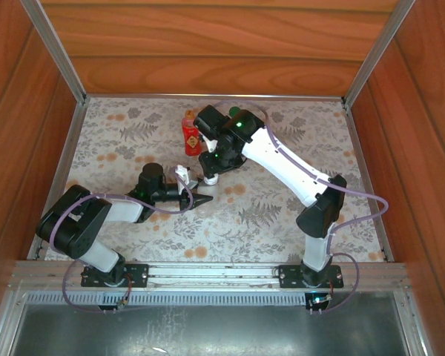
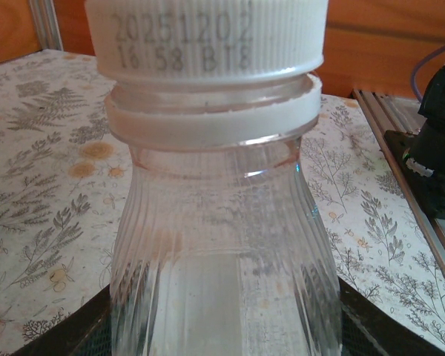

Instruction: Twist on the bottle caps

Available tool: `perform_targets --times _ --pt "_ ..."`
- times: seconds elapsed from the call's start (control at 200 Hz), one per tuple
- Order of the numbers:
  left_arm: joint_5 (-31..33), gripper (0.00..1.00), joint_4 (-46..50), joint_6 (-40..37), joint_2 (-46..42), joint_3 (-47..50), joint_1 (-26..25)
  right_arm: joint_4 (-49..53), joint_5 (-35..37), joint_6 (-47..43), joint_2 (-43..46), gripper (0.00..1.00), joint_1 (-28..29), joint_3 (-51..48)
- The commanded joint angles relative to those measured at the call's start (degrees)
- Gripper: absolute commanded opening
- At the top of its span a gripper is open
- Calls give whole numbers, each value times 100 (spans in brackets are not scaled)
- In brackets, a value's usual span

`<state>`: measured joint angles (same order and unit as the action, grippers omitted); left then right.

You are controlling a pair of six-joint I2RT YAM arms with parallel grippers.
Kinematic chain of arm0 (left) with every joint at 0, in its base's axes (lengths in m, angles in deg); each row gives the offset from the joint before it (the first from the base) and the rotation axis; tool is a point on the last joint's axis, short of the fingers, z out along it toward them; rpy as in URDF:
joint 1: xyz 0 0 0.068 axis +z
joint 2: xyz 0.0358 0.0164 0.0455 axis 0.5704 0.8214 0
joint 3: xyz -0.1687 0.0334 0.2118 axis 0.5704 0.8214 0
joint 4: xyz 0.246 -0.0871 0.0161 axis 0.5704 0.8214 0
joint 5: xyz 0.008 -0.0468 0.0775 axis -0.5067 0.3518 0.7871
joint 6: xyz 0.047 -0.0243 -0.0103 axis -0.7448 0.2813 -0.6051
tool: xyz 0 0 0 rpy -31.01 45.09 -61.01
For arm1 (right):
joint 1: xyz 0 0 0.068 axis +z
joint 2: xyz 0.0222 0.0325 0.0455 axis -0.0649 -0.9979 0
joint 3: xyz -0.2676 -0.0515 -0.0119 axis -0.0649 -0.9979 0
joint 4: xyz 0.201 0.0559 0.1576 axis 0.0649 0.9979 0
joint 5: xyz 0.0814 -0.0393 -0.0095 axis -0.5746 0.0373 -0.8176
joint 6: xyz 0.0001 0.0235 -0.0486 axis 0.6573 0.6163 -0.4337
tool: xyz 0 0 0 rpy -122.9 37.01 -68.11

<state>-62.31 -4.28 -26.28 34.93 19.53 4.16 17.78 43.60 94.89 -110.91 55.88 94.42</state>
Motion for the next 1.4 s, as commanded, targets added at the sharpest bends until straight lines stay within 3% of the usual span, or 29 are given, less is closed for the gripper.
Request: perform_targets --times 0.0,0.19,0.68,0.894,1.159,1.399 --pt "-50 46 -71 -79 105 -71 34 152 -261 -20 -128 60 48 171" --pt "-27 46 -63 -97 70 -41 31 158 -307 -62 -236 53 47 173" --pt "-37 46 -62 -98 65 -49 29 145 -462 -371 -229 47 40 140" --pt "-305 46 -62 16 -17 -23 36 -70 -992 -1432 -46 46 -98 -92" --pt "-698 46 -62 168 -119 34 55 -84 -2426 -3593 90 41 -458 -424" --pt "-751 47 -62 187 -102 24 80 47 -2878 -5084 88 42 -494 -592"
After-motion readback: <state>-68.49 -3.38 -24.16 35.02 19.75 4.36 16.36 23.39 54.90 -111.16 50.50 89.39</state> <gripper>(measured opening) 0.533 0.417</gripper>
